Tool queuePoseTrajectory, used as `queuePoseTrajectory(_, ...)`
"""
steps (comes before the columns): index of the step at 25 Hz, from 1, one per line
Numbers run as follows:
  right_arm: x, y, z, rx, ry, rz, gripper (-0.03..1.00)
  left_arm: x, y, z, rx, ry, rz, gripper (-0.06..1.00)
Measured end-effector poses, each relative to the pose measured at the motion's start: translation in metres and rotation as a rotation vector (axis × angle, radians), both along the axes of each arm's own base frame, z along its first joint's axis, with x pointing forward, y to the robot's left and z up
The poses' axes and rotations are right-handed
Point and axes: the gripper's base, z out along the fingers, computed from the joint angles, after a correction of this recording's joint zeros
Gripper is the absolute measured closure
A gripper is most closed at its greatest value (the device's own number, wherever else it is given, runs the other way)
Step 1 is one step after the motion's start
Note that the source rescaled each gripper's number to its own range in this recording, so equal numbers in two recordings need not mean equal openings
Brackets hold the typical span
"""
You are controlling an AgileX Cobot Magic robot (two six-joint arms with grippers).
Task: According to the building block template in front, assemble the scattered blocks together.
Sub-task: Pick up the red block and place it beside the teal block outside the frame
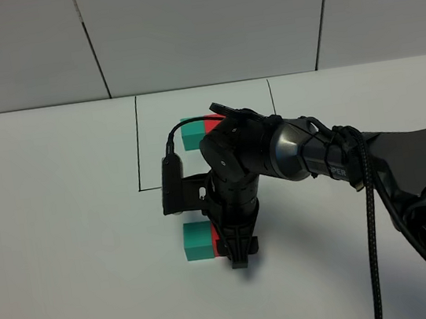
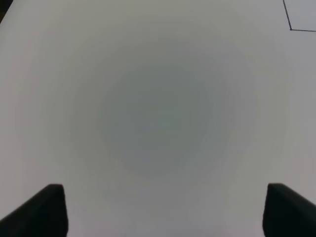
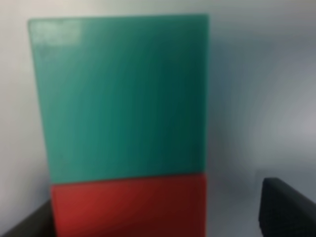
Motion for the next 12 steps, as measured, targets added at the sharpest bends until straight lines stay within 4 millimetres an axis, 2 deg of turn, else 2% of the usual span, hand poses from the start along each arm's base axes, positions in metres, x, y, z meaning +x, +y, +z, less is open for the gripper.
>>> queuePoseTrajectory(12,-0.0009,-0.0018,0.0017,-0.016,0.008,-0.009,0.01,0.0,0.0,0.0,0.0,0.0,0.0,0.03)
